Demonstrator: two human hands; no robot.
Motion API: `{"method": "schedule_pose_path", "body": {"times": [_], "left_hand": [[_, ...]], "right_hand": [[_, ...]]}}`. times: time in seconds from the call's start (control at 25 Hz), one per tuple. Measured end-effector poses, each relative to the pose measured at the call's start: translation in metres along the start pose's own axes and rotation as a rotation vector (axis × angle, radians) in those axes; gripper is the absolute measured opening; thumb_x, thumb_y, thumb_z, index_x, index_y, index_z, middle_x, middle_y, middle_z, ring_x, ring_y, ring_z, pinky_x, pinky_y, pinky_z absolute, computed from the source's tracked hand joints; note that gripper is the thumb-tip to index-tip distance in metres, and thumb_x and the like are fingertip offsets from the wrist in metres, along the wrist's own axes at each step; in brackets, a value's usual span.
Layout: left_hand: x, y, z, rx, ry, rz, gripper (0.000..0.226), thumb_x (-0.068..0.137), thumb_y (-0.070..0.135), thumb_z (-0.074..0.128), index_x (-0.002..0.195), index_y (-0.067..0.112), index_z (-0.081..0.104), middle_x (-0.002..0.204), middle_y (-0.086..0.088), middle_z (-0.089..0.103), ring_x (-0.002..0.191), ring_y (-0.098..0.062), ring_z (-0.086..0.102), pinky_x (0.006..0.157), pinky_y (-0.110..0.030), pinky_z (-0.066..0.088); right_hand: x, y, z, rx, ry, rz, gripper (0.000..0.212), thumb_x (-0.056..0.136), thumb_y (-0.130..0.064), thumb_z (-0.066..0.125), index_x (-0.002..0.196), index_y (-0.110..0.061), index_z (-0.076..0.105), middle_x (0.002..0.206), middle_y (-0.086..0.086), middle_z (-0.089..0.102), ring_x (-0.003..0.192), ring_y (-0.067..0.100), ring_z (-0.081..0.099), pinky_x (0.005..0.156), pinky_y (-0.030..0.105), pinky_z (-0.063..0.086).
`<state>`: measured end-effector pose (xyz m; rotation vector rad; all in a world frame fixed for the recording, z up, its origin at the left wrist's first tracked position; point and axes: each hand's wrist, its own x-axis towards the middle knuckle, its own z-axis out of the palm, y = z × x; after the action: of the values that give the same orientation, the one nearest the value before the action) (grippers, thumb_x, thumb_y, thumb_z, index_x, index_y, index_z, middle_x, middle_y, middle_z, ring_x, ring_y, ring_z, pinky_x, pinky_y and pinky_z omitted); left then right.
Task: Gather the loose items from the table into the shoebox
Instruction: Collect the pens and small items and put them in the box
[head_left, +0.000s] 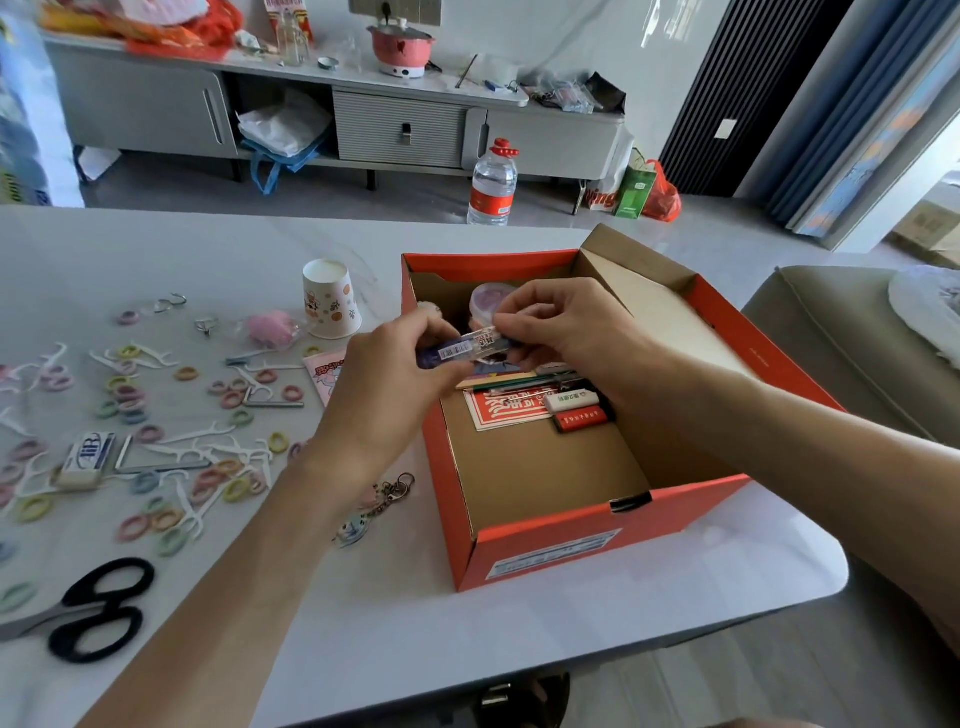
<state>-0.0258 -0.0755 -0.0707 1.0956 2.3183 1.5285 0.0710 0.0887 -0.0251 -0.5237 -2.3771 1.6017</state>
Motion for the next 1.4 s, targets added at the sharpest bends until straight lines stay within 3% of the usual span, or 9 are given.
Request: {"method": "schedule_pose_path", "body": {"times": [0.08,0.2,0.32,0.48,0.56,0.68,0.84,1.24,1.4], "left_hand": [[0.000,0.000,0.003,-0.010,-0.001,-0.034,0.018,0.083,0.019,0.077,0.100,0.019,0.071,0.083,0.007,0.070,0.058,0.003,0.060,0.052,-0.011,0.043],[-0.003,0.003,0.007,-0.012,-0.015,-0.041,0.016,0.081,0.018,0.079,0.097,0.017,0.075,0.068,0.013,0.065,0.048,0.007,0.057,0.046,-0.008,0.040],[-0.005,0.005,0.009,0.030,-0.025,-0.027,0.018,0.081,0.023,0.079,0.097,0.018,0.076,0.075,0.009,0.068,0.056,0.009,0.057,0.050,-0.008,0.041],[-0.003,-0.002,0.009,0.194,0.032,-0.014,0.035,0.079,0.031,0.080,0.111,0.019,0.069,0.101,0.000,0.060,0.083,-0.007,0.052,0.061,-0.007,0.035],[0.000,-0.009,0.005,0.179,0.018,-0.086,0.034,0.079,0.030,0.080,0.108,0.022,0.065,0.094,0.000,0.057,0.080,-0.011,0.051,0.060,-0.012,0.032],[0.002,-0.017,0.007,0.061,-0.032,-0.161,0.024,0.082,0.025,0.077,0.101,0.022,0.064,0.076,0.005,0.056,0.069,-0.012,0.053,0.058,-0.023,0.037],[0.004,-0.019,0.006,0.037,-0.040,-0.173,0.020,0.083,0.026,0.075,0.100,0.025,0.065,0.073,0.008,0.057,0.063,-0.007,0.053,0.057,-0.022,0.037],[0.006,-0.027,0.001,-0.050,-0.091,-0.178,0.018,0.082,0.024,0.075,0.098,0.026,0.065,0.070,0.008,0.055,0.058,-0.010,0.051,0.055,-0.025,0.037],[0.004,-0.031,-0.008,-0.103,-0.085,-0.161,0.014,0.085,0.024,0.072,0.097,0.028,0.066,0.075,0.001,0.061,0.056,-0.009,0.054,0.051,-0.026,0.042]], "right_hand": [[0.000,0.006,-0.007,-0.158,-0.027,-0.024,0.010,0.085,-0.021,0.071,0.093,-0.015,0.071,0.084,0.000,0.073,0.069,0.008,0.070,0.058,0.014,0.052],[0.003,0.011,-0.008,-0.665,-0.086,-0.199,0.021,0.076,-0.030,0.079,0.096,-0.025,0.074,0.082,-0.020,0.066,0.076,-0.012,0.061,0.057,0.005,0.044],[0.010,0.012,-0.007,-0.851,-0.170,-0.311,0.030,0.072,-0.032,0.083,0.099,-0.023,0.075,0.069,-0.033,0.050,0.072,-0.025,0.052,0.056,-0.004,0.036],[0.031,0.036,-0.024,-0.999,-0.147,-0.259,0.030,0.073,-0.033,0.083,0.100,-0.021,0.076,0.075,-0.023,0.061,0.068,-0.013,0.056,0.053,0.001,0.037],[0.038,0.060,-0.029,-1.087,-0.180,-0.173,0.031,0.075,-0.032,0.081,0.103,-0.020,0.076,0.092,-0.008,0.073,0.076,-0.002,0.061,0.067,0.011,0.045],[0.044,0.088,-0.019,-1.147,-0.235,-0.138,0.030,0.077,-0.033,0.078,0.105,-0.022,0.075,0.096,-0.005,0.074,0.086,0.010,0.065,0.077,0.025,0.051],[0.048,0.100,-0.013,-1.226,-0.273,-0.092,0.032,0.077,-0.035,0.077,0.107,-0.024,0.072,0.098,-0.004,0.072,0.090,0.015,0.064,0.077,0.036,0.055],[0.051,0.105,-0.015,-1.225,-0.293,-0.073,0.036,0.075,-0.035,0.079,0.107,-0.022,0.067,0.102,-0.002,0.066,0.094,0.017,0.061,0.079,0.037,0.053],[0.043,0.080,-0.007,-1.084,-0.144,-0.207,0.025,0.079,-0.031,0.078,0.098,-0.018,0.069,0.096,-0.003,0.065,0.083,0.010,0.056,0.071,0.024,0.044]]}}
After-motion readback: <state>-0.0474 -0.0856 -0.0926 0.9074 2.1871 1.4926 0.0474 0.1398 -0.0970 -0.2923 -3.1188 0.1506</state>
